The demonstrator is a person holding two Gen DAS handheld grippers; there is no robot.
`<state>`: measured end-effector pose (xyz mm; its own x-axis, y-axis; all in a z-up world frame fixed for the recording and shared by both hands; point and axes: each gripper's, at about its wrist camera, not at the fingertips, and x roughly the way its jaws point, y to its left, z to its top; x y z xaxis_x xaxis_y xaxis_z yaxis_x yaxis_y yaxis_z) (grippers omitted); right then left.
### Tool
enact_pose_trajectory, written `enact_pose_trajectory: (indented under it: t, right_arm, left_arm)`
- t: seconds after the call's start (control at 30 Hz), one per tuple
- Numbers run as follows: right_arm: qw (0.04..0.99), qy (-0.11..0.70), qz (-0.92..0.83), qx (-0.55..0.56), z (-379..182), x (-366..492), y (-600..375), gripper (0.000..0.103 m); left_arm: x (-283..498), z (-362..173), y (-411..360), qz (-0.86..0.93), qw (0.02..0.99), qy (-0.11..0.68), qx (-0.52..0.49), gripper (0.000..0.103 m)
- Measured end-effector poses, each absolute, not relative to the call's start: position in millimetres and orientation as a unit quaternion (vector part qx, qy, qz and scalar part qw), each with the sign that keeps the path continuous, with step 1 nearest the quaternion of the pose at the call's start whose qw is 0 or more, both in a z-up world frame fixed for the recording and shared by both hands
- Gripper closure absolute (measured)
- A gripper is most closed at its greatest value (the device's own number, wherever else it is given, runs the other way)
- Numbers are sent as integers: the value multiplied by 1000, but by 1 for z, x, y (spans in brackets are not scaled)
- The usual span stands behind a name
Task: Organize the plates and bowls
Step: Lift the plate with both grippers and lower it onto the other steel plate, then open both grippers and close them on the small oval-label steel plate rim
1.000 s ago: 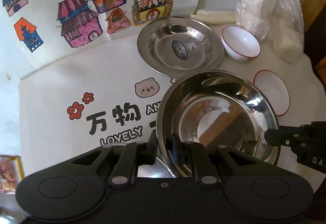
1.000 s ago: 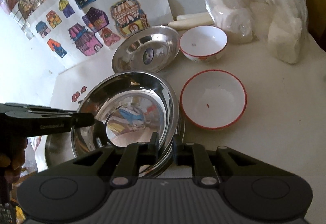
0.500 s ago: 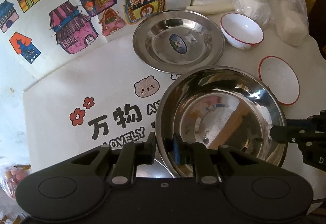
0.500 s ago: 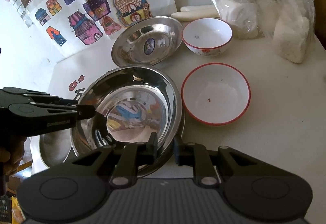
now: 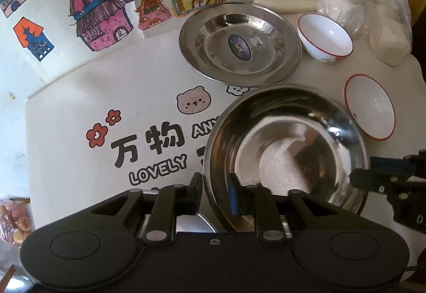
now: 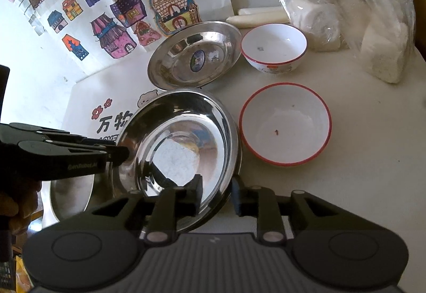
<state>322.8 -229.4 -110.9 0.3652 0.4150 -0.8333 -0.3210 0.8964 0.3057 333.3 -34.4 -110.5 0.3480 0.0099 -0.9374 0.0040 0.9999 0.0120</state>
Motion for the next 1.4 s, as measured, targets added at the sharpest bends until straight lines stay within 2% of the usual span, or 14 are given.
enact_pose_trajectory:
  t: [0.07,0.1,0.13,0.2,0.27,0.33,0.4,0.43,0.7,1.07,1.4]
  right_arm:
    - [825,516,224,51,-110,322,-231,67]
    - [825,515,226,53,-110,322,-231,65]
    - [825,515,227,53,-109,321,-231,60]
    - [826,512,229,54,-107,319,-230,50]
    - [827,511,229,57,-105,318,-230,39]
    - [828,508,229,61,-103,317,-230,31]
    - [830,505,230,65,-100,317,-230,24]
    - [830,504,230,66,-99,317,-229,19]
    - [839,487,227,92,-89,325,-229,0]
    - [856,459,208,112,-78,367,-219,0]
    - [846,476,204,125,-93,409,-201,1]
  left_arm:
    - [333,-107,-33,4,825,565,-2,57]
    - [334,-105,-32,9,827,562,-4,44]
    - [334,-103,-31,16,829,559,-5,32]
    - [335,-99,-28,29,832,554,-7,23]
    - [337,-97,-23,40,834,550,-17,20]
    - [340,-95,-16,51,835,547,-28,10]
    - [342,-92,-7,65,838,541,-40,5]
    - [344,-91,-2,69,839,538,-45,4]
    - [361,-90,32,47,842,530,-95,3]
    - [417,-101,50,55,837,533,-110,1]
    - [462,-117,47,38,832,547,-92,1]
